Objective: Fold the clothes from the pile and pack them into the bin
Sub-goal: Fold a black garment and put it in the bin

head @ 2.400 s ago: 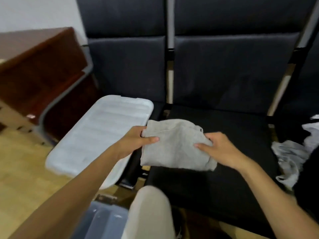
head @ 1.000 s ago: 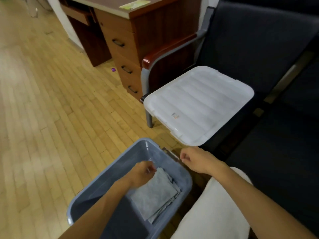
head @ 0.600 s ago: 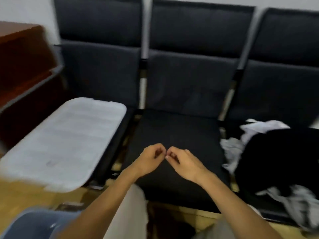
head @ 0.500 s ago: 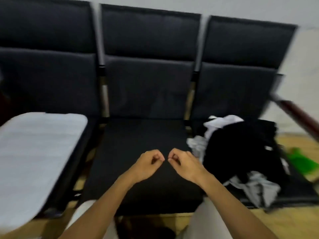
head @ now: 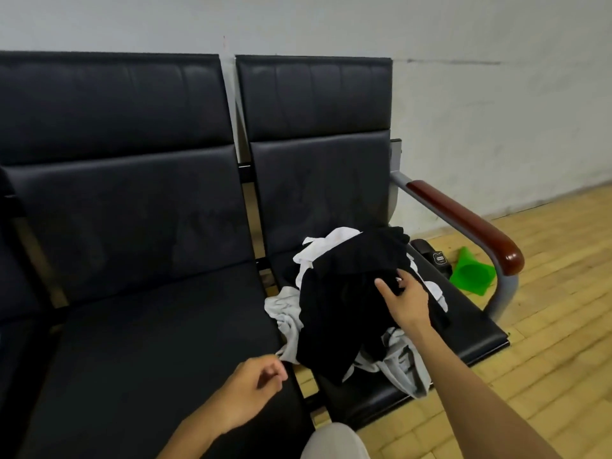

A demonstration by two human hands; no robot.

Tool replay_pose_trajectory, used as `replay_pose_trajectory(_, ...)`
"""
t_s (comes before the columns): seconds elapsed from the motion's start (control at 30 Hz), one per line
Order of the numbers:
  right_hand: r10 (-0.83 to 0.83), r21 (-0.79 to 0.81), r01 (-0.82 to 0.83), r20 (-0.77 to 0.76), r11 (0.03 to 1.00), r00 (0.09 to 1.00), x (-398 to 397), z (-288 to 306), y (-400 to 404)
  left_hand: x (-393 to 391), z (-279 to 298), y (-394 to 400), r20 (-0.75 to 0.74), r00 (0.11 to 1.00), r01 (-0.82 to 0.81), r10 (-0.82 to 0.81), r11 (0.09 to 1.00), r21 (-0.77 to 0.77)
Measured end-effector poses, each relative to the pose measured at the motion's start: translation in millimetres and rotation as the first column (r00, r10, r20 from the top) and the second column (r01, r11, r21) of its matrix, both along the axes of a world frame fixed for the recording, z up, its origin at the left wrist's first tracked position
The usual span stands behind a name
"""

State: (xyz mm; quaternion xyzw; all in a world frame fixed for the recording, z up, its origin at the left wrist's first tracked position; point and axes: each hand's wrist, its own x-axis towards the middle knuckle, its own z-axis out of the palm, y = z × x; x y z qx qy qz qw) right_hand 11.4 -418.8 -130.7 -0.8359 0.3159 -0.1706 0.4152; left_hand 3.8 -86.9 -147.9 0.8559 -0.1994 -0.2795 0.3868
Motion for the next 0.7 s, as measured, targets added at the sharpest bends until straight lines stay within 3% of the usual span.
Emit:
replay_pose_trajectory(0.07,-0.024,0.095,0.02,0.044,0.995,0.999,11,9,0,0,5,6,-0.005,1.0,-0.013,0.013,1.0,0.01)
replay_pose_trajectory(0.17,-0.041,0.05,0.038,0.061,0.998,0.997,24,20,-2,-2,17,15,-0.008,1.0,-0.03,0.03,1.0,-0.003)
replay_pose_trajectory(0.27,-0.173,0.171,0.148,0.139,0.974,0.975,32,34,-3,-3,29,27,-0.002,0.999,-0.044,0.044,0.999,0.0)
replay_pose_trajectory(0.33,-0.166,0.123,0.142,0.219,0.982,0.961,40,56,-2,-4,37,37,0.013,0.998,-0.056,0.056,0.998,0.003)
replay_pose_trajectory(0.43,-0.033,-0.075,0.058,0.3,0.995,0.953,53,116,10,-4,51,51,0.056,0.995,-0.082,0.083,0.997,-0.01)
replay_pose_trajectory(0.5,0.035,-0.05,-0.015,0.424,0.999,0.905,58,167,28,-4,67,57,0.089,0.991,-0.095,0.099,0.994,-0.049)
replay_pose_trajectory(0.6,0.195,0.06,-0.294,0.619,0.954,0.76,55,244,76,-3,105,57,0.204,0.959,-0.139,0.198,0.952,-0.272)
replay_pose_trajectory(0.7,0.441,-0.078,-0.541,0.682,0.838,0.584,42,300,142,-3,159,47,0.241,0.903,-0.185,0.355,0.829,-0.528)
